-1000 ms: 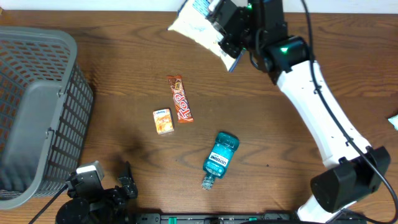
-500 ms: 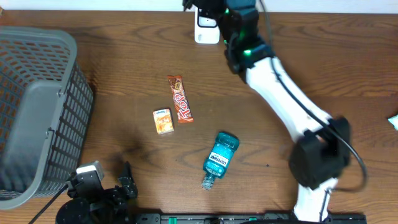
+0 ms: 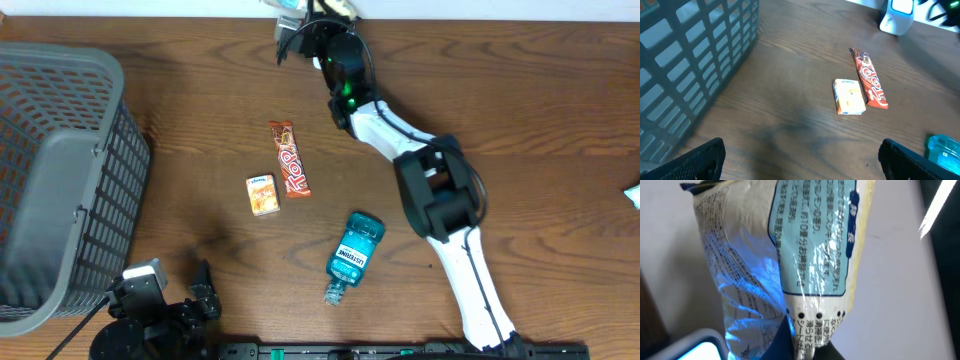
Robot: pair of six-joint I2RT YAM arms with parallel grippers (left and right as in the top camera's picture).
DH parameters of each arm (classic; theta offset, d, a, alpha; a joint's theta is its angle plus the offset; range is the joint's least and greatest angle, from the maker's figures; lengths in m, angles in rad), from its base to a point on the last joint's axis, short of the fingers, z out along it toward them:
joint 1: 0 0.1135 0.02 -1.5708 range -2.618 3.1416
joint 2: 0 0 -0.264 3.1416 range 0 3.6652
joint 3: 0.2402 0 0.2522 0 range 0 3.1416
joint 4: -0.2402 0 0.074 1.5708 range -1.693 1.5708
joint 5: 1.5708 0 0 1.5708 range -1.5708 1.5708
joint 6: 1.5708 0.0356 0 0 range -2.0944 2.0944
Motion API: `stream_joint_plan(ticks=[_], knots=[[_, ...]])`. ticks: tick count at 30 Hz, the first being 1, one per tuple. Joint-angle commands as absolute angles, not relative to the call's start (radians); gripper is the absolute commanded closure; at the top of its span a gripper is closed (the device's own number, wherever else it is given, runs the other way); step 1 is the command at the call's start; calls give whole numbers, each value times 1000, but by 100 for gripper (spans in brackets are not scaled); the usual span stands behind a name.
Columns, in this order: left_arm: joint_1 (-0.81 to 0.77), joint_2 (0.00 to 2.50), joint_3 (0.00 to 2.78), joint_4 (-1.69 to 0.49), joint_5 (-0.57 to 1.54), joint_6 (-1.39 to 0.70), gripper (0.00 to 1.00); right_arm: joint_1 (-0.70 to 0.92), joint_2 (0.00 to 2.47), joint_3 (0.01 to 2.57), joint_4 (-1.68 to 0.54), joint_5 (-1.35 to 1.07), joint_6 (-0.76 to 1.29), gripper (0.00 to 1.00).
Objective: Scan the item barcode
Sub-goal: 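Carry the snack bag off to the right edge and release it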
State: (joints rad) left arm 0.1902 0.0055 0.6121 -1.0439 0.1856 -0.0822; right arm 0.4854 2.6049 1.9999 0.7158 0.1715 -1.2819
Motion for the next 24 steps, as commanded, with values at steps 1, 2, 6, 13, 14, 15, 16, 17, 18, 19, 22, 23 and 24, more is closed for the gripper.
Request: stream_joint_plan(ticks=[1, 2, 6, 13, 14, 15, 16, 17, 18, 19, 22, 23, 24], knots=[[195, 4, 610, -1043, 195, -88, 2, 484, 2665, 2169, 683, 163, -1326, 99], [195, 4, 610, -1043, 195, -88, 2, 484, 2687, 2198, 665, 162, -1325, 99], [195, 4, 610, -1043, 195, -88, 2, 486, 2731, 2248, 625, 167, -1326, 99], [195, 4, 610, -1043, 195, -88, 2, 486, 2706, 2263, 598, 213, -1325, 99], [195, 4, 610, -1043, 194, -88, 2, 486, 2690, 2263, 571, 218, -1325, 99], [195, 4, 610, -1043, 195, -88, 2, 486, 2661, 2263, 524, 228, -1326, 99], [195, 4, 610, -1043, 195, -88, 2, 486, 2630, 2263, 483, 242, -1325, 99], [195, 4, 610, -1043, 195, -88, 2, 486, 2603, 2263, 440, 253, -1325, 99], [195, 4, 610, -1043, 195, -88, 2, 485, 2571, 2263, 391, 265, -1325, 99], [195, 4, 610, -1043, 195, -88, 2, 483, 2524, 2263, 315, 281, -1325, 99], [195, 4, 610, -1043, 195, -88, 2, 476, 2390, 2263, 95, 333, -1325, 99], [195, 4, 610, -1043, 195, -88, 2, 471, 2341, 2263, 14, 354, -1325, 99], [195, 4, 610, -1043, 195, -88, 2, 467, 2298, 2263, -55, 371, -1324, 99]])
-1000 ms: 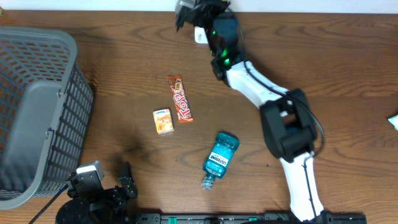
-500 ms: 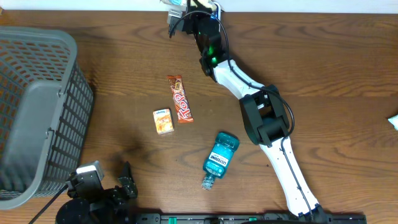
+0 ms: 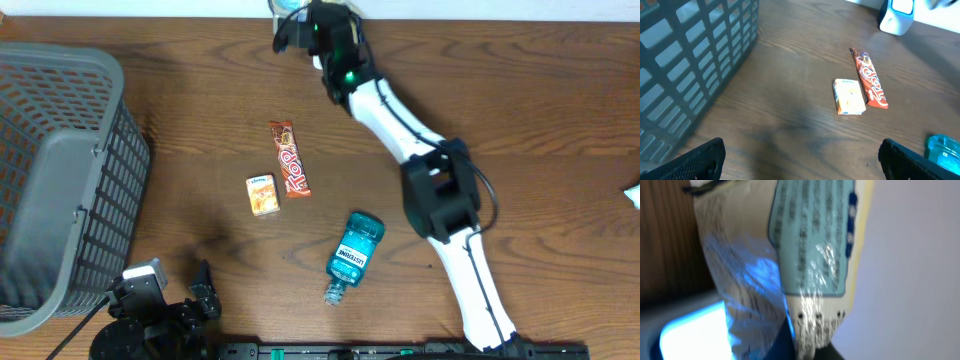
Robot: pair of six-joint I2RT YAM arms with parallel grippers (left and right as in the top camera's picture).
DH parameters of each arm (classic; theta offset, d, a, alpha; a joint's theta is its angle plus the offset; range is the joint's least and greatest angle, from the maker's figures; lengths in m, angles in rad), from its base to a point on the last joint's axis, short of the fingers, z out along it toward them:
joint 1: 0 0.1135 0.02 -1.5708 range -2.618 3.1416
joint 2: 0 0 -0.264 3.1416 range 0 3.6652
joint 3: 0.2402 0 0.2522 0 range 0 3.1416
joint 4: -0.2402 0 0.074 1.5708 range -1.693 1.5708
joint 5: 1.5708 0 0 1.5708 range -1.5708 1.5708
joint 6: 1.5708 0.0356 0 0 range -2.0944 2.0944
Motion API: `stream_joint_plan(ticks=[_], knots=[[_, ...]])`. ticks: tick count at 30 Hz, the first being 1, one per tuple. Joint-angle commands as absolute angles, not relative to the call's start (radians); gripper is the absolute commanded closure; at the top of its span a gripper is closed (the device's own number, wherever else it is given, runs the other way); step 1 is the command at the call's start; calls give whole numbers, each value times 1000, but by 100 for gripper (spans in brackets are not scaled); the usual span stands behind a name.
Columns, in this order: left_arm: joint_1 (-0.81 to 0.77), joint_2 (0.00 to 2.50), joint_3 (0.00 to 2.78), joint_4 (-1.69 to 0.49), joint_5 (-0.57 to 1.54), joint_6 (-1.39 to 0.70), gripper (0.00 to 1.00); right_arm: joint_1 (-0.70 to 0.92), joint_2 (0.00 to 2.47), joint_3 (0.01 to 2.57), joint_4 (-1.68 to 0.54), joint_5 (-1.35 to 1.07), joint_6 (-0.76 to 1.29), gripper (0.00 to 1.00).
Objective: Scan the item barcode
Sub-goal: 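Carry the snack bag off to the right edge and release it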
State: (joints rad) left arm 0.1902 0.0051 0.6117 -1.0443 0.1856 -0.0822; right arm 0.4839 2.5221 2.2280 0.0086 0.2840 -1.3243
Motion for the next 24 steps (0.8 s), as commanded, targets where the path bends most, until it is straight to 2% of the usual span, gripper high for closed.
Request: stream_joint_plan(ticks=[1, 6, 10, 12, 17, 24], knots=[[195, 4, 610, -1043, 195, -88, 2, 461, 2250, 2263, -129, 391, -1308, 99], [195, 4, 610, -1043, 195, -88, 2, 380, 2059, 2263, -485, 464, -1072, 99], [195, 4, 610, -1043, 195, -88, 2, 222, 1997, 2262, -820, 479, -833, 99], [195, 4, 610, -1043, 195, -88, 2, 118, 1999, 2250, -888, 439, -749, 99], [195, 4, 610, -1043, 195, -88, 2, -162, 2018, 2099, -789, 233, -624, 99], [195, 4, 610, -1043, 195, -88, 2, -421, 2083, 1805, -543, 282, -622, 99]])
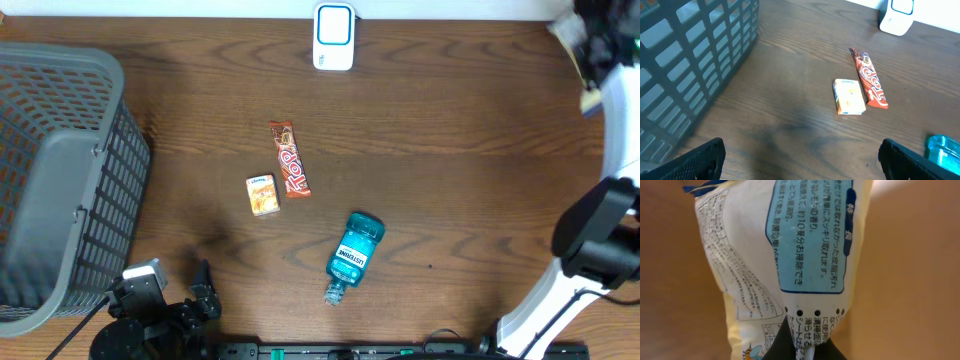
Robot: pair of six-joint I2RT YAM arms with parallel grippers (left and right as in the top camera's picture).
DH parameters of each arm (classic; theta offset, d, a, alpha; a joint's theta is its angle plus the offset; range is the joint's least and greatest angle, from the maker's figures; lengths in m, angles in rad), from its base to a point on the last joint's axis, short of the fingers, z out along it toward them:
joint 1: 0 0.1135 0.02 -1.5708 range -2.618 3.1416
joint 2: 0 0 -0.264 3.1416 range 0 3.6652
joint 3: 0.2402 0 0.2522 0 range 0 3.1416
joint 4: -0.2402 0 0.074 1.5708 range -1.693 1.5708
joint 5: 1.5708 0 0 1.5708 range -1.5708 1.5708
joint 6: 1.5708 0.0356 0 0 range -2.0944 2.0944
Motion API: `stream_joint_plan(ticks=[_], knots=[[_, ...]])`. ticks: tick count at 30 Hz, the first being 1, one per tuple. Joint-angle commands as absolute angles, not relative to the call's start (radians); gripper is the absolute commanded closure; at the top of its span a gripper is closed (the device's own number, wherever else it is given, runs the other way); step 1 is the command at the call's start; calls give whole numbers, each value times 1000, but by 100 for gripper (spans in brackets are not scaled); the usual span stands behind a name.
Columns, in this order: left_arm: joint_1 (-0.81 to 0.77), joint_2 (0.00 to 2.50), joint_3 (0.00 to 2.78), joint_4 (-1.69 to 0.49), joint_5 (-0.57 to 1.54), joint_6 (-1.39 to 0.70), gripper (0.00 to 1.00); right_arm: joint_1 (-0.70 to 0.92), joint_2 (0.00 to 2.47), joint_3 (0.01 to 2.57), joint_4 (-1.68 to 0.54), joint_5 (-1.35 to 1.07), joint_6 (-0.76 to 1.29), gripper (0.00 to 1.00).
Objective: Scan the item barcode
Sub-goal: 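Carry the snack bag off to the right edge and release it, then reach the right gripper to the blue mouthwash bottle and grasp it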
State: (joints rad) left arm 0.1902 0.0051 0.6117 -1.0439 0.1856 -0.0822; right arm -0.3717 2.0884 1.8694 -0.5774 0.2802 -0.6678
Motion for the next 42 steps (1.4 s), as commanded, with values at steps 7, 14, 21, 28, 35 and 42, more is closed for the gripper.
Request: stream_joint_plan(ticks=[7, 14, 21, 28, 35, 42], knots=[[195, 4, 610, -1043, 195, -88, 2, -566, 2110, 1686, -427, 301, -491, 99], [195, 4, 610, -1043, 195, -88, 2, -586, 2014, 1738, -421, 241, -311, 1], [195, 4, 610, -1043, 195, -88, 2, -521, 1750, 1760, -479, -213, -70, 1], [195, 4, 610, -1043, 195, -88, 2, -347, 1555, 1760, -706, -609, 231, 1], [195, 4, 610, -1043, 195, -88, 2, -46, 1555, 1753, -894, -719, 357, 1], [195, 4, 610, -1043, 195, -88, 2, 317, 1606, 1752, -1237, -398, 414, 1]])
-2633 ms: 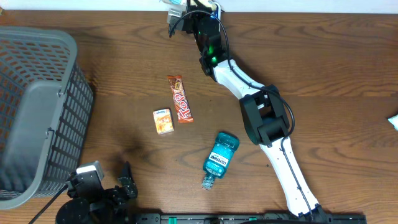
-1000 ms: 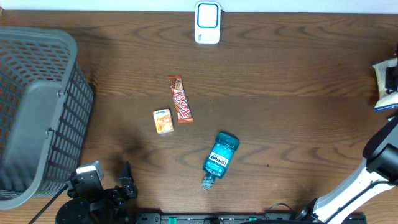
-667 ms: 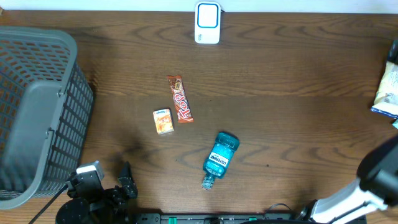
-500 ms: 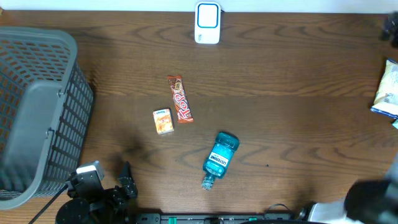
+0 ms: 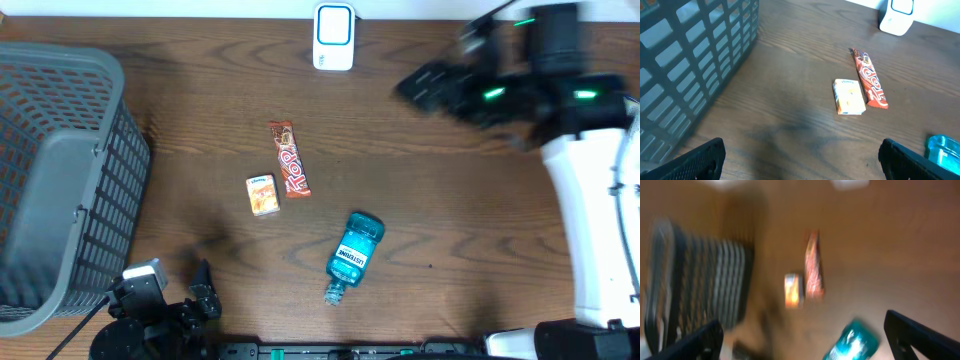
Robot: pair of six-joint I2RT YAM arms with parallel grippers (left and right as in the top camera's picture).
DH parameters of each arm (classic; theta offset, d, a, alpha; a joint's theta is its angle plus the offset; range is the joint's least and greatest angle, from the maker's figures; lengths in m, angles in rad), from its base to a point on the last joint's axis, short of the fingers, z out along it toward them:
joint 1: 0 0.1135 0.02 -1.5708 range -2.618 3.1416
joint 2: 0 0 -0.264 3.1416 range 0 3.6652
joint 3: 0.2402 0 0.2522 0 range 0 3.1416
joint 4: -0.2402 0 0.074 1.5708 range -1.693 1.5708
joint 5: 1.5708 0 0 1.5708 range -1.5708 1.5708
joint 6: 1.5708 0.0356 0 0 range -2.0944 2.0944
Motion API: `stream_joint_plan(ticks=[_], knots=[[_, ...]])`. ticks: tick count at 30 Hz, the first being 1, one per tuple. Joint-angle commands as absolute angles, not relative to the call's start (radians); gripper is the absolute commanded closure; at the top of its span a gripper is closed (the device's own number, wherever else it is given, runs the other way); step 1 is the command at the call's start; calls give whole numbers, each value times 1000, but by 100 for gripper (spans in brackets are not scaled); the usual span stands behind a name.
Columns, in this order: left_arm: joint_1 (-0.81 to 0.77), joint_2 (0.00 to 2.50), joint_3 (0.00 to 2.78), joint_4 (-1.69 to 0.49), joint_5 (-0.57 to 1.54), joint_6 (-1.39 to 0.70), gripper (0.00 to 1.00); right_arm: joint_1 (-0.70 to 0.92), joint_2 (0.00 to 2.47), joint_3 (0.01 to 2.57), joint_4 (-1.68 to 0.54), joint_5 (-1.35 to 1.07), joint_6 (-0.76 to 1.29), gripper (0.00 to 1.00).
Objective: Scan the item barcode
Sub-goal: 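Reach the right gripper to the blue mouthwash bottle and grasp it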
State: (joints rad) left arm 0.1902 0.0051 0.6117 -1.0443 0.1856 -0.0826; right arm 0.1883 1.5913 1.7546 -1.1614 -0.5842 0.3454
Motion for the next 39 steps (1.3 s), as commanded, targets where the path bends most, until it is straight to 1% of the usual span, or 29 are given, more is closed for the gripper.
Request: stream_joint_plan(ticks=[1, 4, 7, 11, 13, 18, 22, 23, 26, 27, 30, 32, 34, 37, 39], knots=[[195, 4, 610, -1043, 195, -88, 2, 379, 1619, 1752, -1286, -311, 446, 1], [195, 4, 610, -1043, 195, -88, 2, 537, 1662, 1745, -1386, -88, 598, 1], [195, 4, 610, -1043, 195, -88, 2, 653, 1707, 1707, -1409, 43, 747, 1], [195, 4, 610, -1043, 195, -88, 2, 760, 1779, 1608, -1399, 80, 933, 1], [195, 4, 610, -1043, 195, -88, 2, 803, 1819, 1549, -1363, 79, 991, 1], [195, 4, 610, -1043, 195, -88, 2, 863, 1890, 1457, -1262, 80, 994, 2], [195, 4, 610, -1043, 195, -88, 2, 881, 1967, 1404, -1148, 77, 987, 8], [195, 4, 610, -1043, 195, -88, 2, 881, 1991, 1397, -1140, 76, 987, 10], [195, 4, 610, -1043, 195, -88, 2, 875, 2079, 1395, -1157, 76, 987, 10], [195, 4, 610, -1043, 195, -88, 2, 873, 2096, 1395, -1163, 76, 987, 12], [195, 4, 610, -1043, 195, -88, 2, 872, 2136, 1395, -1190, 75, 987, 20], [195, 4, 610, -1043, 194, -88, 2, 872, 2151, 1394, -1201, 76, 986, 31], [195, 4, 610, -1043, 195, -88, 2, 878, 2161, 1394, -1201, 76, 986, 38], [195, 4, 610, -1043, 195, -88, 2, 881, 2164, 1393, -1191, 76, 987, 54], [195, 4, 610, -1043, 195, -88, 2, 876, 2164, 1393, -1184, 76, 987, 60]])
